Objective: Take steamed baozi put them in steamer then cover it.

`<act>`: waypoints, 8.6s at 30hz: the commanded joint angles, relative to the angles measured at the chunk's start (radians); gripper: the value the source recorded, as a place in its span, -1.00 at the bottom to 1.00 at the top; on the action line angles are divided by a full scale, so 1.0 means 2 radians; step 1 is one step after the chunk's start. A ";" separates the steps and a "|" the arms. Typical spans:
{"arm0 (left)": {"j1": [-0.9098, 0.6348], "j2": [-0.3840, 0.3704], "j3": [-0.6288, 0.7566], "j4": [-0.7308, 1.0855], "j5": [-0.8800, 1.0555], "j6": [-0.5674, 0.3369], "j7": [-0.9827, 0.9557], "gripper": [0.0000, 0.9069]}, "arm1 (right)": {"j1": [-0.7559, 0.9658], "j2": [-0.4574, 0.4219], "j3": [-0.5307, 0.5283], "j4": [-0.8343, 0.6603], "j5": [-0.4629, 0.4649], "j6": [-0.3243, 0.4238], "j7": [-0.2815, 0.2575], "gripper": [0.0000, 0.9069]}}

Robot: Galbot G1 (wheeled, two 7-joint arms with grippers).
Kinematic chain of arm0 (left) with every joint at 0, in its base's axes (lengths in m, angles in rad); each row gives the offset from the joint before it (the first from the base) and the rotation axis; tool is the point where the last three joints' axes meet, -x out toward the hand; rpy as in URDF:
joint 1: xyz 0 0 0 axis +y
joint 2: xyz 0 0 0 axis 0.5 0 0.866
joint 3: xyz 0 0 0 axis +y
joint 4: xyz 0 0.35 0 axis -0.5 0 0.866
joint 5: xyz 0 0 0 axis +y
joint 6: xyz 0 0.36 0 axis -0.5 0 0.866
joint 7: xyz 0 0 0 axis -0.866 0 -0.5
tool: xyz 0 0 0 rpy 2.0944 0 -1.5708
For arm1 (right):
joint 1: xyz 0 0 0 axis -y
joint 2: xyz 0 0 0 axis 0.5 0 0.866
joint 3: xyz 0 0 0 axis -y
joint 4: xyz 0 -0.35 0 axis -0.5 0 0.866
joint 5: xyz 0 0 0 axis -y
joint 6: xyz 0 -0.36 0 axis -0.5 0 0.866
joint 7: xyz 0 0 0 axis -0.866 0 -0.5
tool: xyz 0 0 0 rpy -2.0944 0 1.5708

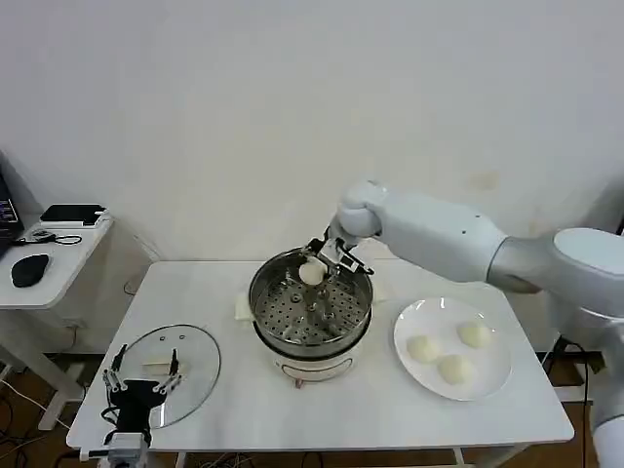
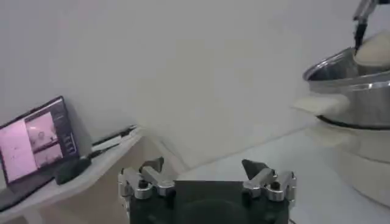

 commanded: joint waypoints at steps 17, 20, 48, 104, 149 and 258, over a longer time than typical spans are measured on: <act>0.003 -0.004 -0.002 -0.007 -0.001 0.000 -0.003 1.00 | -0.020 0.025 0.011 -0.050 -0.054 0.052 0.029 1.00; 0.002 -0.005 0.000 -0.010 0.000 0.000 -0.003 1.00 | -0.007 0.016 0.013 -0.032 -0.023 0.044 0.028 1.00; -0.024 0.068 -0.017 -0.020 -0.072 0.020 0.020 1.00 | 0.102 -0.410 -0.068 0.317 0.191 -0.279 -0.036 1.00; -0.018 0.048 -0.030 -0.026 -0.060 0.019 0.024 1.00 | -0.209 -0.268 0.122 0.130 0.125 -0.306 -0.050 0.38; -0.030 0.059 -0.046 -0.018 -0.068 0.012 0.023 1.00 | 0.074 0.027 -0.027 0.120 0.464 -0.503 0.035 0.44; -0.026 0.062 -0.040 -0.001 -0.051 0.009 0.024 1.00 | -0.289 -0.348 0.210 0.191 0.073 -0.314 -0.112 0.78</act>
